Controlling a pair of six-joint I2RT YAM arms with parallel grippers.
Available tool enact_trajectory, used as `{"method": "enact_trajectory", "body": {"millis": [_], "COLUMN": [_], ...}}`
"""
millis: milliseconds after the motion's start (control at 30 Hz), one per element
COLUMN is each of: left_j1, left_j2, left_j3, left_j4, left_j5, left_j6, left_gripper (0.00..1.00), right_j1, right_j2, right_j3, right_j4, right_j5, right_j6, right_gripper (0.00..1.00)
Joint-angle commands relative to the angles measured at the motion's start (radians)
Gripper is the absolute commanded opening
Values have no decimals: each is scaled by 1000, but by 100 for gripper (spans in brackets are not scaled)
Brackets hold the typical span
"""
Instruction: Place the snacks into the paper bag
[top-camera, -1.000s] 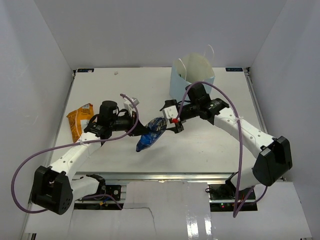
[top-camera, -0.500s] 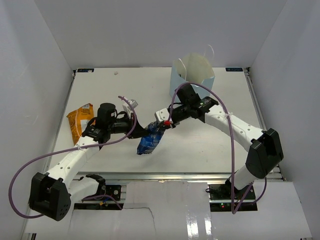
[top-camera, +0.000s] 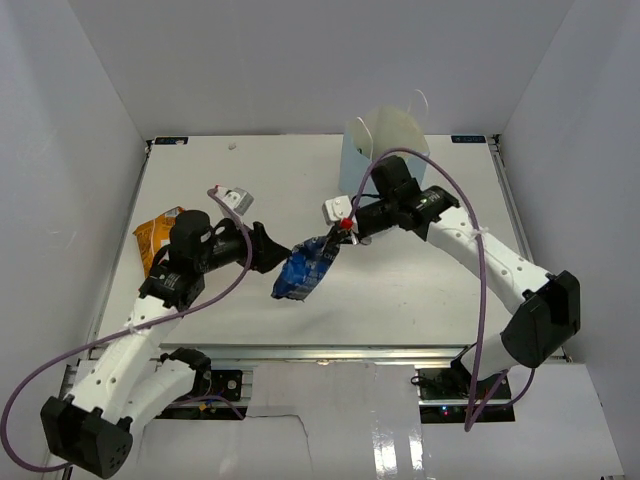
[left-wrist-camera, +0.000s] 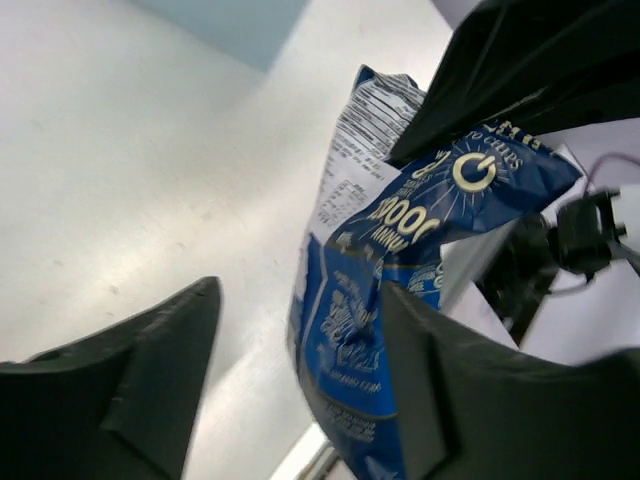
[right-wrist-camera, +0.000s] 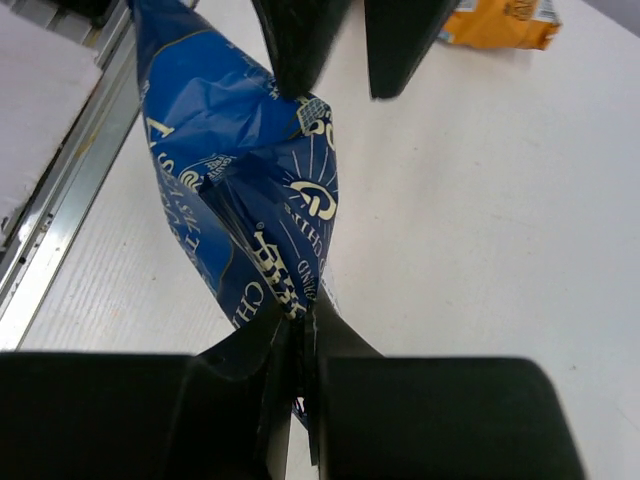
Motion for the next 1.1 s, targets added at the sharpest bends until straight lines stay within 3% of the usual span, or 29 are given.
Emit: {"method": "enact_trajectory", "body": {"millis": [0, 200, 433, 567, 800, 1067], "left_j1": [0, 0, 0, 0, 0, 0], "left_j2": [-125, -195, -189, -195, -219, -219], "left_j3": [74, 131, 107, 81, 44, -5], "left_j4": [14, -16, -15, -6, -13, 1], "left_j5": [-215, -466, -495, -498, -523, -511], "left_j6": [-12, -60, -101, -114, -124, -143], "left_gripper": [79, 90, 90, 90, 90, 90], "right_j1": [-67, -173, -341, -429, -495, -497], "right_j2": [-61, -106, -54, -2, 23, -31], "right_j3": [100, 203, 438, 562, 582, 407], "right_j4": [41, 248, 549, 598, 598, 652], "right_j5": [-92, -115, 14, 165, 478, 662], "right_j6": [176, 446, 919, 1047, 1057, 995], "right_gripper": [8, 8, 8, 8, 8, 8]}}
